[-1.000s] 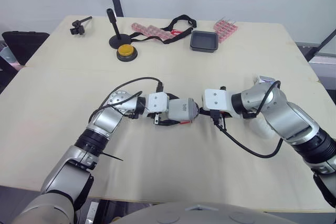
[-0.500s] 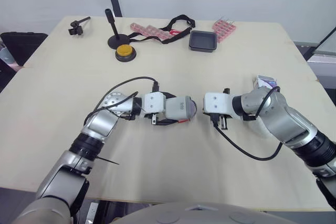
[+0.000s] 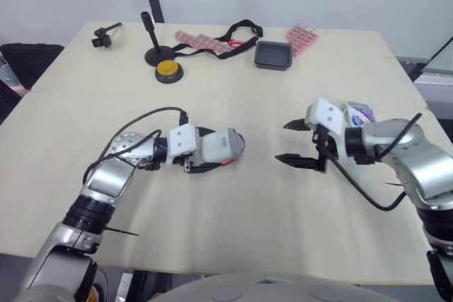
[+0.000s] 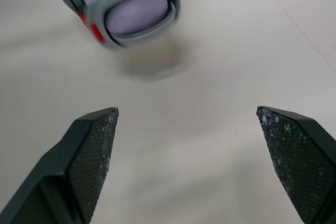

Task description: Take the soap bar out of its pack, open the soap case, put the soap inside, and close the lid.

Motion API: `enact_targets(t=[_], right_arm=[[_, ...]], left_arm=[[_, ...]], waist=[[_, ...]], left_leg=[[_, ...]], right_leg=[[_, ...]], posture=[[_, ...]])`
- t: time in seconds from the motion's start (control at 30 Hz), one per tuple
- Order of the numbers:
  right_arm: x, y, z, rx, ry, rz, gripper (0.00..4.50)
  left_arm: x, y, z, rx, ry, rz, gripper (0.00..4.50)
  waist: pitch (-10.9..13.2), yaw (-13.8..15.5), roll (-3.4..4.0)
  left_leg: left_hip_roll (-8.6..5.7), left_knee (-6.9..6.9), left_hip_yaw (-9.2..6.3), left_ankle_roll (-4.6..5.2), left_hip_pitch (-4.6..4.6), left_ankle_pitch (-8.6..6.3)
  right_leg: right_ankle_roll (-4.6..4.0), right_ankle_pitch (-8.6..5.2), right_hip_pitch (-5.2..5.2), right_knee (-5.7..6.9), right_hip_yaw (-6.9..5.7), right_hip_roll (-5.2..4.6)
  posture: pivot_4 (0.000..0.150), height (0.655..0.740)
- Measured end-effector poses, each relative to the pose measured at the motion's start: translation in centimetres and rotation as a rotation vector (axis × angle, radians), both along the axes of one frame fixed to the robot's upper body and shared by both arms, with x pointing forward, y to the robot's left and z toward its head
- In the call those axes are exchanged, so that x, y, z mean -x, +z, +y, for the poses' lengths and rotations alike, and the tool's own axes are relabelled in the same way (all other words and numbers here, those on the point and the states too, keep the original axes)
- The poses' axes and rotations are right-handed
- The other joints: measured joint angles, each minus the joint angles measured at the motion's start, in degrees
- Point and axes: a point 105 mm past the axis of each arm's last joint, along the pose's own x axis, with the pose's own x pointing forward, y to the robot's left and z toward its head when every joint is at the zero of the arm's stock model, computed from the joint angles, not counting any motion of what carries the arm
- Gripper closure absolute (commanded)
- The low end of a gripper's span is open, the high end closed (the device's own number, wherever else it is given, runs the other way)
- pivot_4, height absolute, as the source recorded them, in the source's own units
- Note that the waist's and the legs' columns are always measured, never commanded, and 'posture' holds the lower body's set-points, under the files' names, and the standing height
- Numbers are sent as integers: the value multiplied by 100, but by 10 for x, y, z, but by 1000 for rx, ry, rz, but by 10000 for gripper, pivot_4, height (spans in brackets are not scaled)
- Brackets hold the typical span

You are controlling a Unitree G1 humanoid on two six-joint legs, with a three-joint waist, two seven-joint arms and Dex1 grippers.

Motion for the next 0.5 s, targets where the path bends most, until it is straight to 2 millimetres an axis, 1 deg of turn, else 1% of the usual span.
enact_targets(t=[0.1, 0.17, 0.23, 0.27, 0.33, 0.37, 0.43, 0.5], right_arm=[[0, 1, -1, -44, -43, 55, 110], [-4, -3, 1, -107, -98, 152, 110], [-3, 0, 9, -212, -115, 262, 110], [-1, 4, 15, -276, -107, 312, 110], [2, 6, 25, -340, -105, 399, 110], [3, 3, 29, -354, -116, 442, 110], [6, -9, 39, -366, -136, 550, 110], [7, -17, 44, -369, -152, 610, 110]], left_arm=[[0, 0, 0, 0, -1, 2, 10181], [1, 0, 0, 4, -4, 3, 10181], [1, 0, -1, 10, -11, 6, 10181], [2, 1, -2, 16, -15, 8, 10181], [2, 2, -4, 30, -21, 8, 10181], [2, 3, -5, 35, -23, 7, 10181], [1, 4, -9, 48, -29, 5, 10181], [2, 4, -12, 58, -35, 7, 10181]], waist=[[0, -2, 0], [0, -16, 0], [3, -26, 4], [3, -28, 5], [2, -16, 5], [2, -6, 5], [3, 16, 6], [4, 42, 7]], left_leg=[[0, 0, 0, 0, 1, 1], [-1, 0, 0, -1, 0, 1], [-1, -2, 1, -1, -1, 1], [-1, -4, 1, -2, 0, 2], [-1, -6, 0, -2, 11, 2], [-1, -6, 0, -2, 17, 2], [-2, -5, 0, -2, 20, 2], [-3, -6, 0, -2, 20, 2]], right_leg=[[0, 0, 0, 2, 1, 0], [0, 0, 2, 3, 2, 0], [0, 0, 1, 4, 3, 1], [-1, 0, 1, 4, 2, 2], [-1, 0, 2, 1, -1, 2], [-1, 0, 2, -1, -3, 2], [-1, 0, 2, -3, -4, 0], [-1, 0, 3, -7, -5, -1]], posture=[[1500, 7395], [1500, 7395], [1500, 7395], [1500, 7395], [1500, 7395], [1500, 7395], [1500, 7395], [1500, 7395]])
